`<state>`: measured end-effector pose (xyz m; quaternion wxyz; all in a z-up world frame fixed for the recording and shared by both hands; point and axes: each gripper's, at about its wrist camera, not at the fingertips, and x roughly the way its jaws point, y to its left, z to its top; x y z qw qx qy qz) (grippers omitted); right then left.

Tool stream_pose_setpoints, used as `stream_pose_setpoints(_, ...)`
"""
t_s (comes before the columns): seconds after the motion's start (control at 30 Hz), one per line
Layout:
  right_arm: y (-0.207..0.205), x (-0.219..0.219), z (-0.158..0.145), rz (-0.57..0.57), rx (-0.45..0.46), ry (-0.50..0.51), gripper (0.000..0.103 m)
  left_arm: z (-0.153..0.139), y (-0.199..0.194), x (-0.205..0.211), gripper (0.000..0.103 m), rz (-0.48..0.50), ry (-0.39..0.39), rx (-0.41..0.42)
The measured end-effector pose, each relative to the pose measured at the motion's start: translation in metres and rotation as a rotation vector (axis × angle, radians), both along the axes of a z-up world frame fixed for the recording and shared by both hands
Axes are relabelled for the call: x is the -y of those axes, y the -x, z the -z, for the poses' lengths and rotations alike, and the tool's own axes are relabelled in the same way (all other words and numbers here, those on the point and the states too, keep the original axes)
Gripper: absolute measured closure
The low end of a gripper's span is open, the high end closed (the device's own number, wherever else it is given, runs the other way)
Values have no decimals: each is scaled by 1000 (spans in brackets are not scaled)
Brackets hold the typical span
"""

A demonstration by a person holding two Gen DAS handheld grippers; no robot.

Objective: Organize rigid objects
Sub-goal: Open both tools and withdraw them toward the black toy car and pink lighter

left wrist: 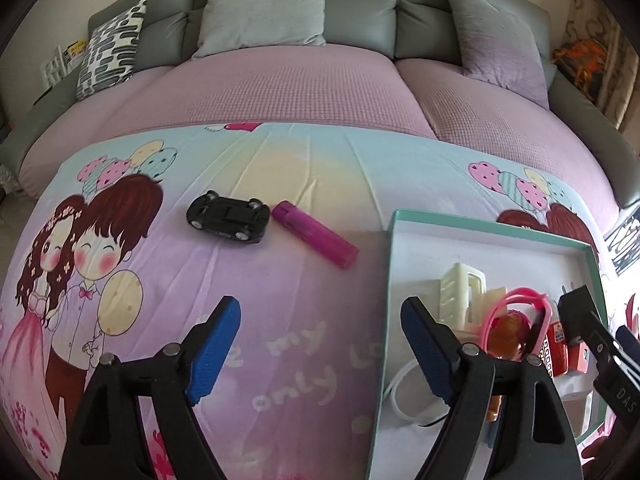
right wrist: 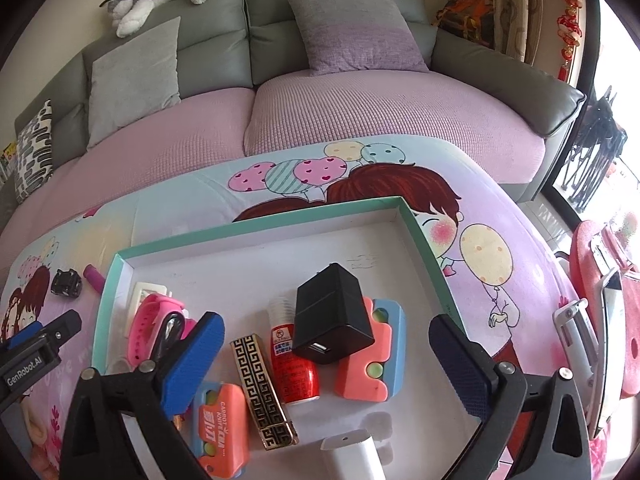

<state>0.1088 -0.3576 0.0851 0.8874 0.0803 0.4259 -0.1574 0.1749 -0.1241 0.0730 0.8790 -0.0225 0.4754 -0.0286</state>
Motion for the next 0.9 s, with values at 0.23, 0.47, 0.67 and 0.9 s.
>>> stream_pose_setpoints(0.23, -3, -8, 1, -22, -3, -2, 0, 1, -1, -3, 5, -26, -7, 22)
stream_pose_setpoints(0.47, -8, -20, 2, -68, -10, 4, 0, 5, -5, -12, 5, -66, 9, 31)
stream_pose_setpoints(0.67, -11, -27, 1, -96, 12, -10, 0, 5, -11, -24, 4, -130, 21, 11)
stream_pose_setpoints(0.9, -16, -37, -1, -128, 30, -28, 0, -22, -33, -46, 4, -194, 35, 60)
